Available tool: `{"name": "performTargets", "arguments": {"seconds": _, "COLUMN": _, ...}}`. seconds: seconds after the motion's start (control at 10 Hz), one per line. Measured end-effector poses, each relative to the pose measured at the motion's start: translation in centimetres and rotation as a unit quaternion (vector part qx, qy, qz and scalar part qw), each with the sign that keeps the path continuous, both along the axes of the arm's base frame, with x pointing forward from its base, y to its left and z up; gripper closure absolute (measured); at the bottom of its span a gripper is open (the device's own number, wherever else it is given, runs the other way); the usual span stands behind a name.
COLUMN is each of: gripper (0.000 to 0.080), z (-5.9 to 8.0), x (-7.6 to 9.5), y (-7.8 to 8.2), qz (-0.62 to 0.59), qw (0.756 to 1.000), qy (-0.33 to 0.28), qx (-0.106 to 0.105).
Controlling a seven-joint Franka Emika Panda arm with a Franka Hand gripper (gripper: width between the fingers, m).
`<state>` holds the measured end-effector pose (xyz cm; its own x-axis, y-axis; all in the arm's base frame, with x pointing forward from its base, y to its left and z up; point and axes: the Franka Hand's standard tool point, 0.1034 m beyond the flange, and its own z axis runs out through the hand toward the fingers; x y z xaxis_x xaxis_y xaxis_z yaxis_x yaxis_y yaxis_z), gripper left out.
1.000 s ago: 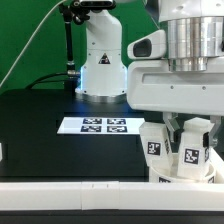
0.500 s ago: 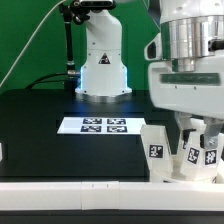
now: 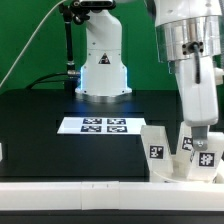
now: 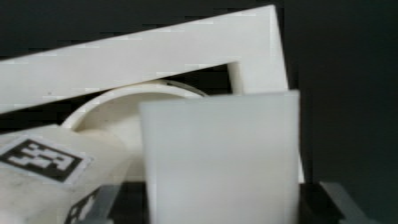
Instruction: Assemble stool
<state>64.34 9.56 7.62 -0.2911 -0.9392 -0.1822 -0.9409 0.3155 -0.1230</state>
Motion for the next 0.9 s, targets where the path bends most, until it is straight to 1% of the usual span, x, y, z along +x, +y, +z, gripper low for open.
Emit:
{"name": "performTargets", "arguments": {"seconds": 0.1, "gripper": 0.0458, "z": 0.0, "x": 0.0, "y": 0.1, "qz": -0.010, "qw": 1.000, "qy": 0.001, "qx": 0.003}}
{"name": "performTargets", "arguments": {"seconds": 0.2, "gripper": 0.0458, "z": 0.1, "x": 0.0, "y": 0.1, "qz": 0.026, "qw": 1.000, "qy": 0.001, "qx": -0.004}}
{"name": "performTargets", "arguments": {"seconds": 0.3, "gripper": 0.0242, "z": 0.8, "x": 0.1, "y": 0.5, "qz": 0.092, "qw": 0.996, "qy": 0.004, "qx": -0.009}}
{"name": "performTargets", "arguments": {"seconds": 0.4, "gripper": 0.0242, "z": 1.5, "x": 0.4, "y": 0.8, "qz": 0.114, "qw": 0.993, "qy": -0.004, "qx": -0.010}}
{"name": "performTargets", "arguments": {"seconds": 0.5, "gripper": 0.0166, "z": 2.1, "x": 0.6, "y": 1.1, "qz": 0.169, "qw": 0.985, "qy": -0.017, "qx": -0.017}}
{"name": "performTargets", "arguments": {"seconds": 0.6, "gripper": 0.0155, "z": 2.8, "x": 0.6, "y": 1.3, "qz": 0.246, "qw": 0.969, "qy": -0.027, "qx": -0.025}}
{"name": "performTargets", "arguments": {"seconds": 0.9, "gripper": 0.0150, "z": 2.7, "x": 0.6, "y": 1.1, "qz": 0.334, "qw": 0.941, "qy": -0.040, "qx": -0.044}}
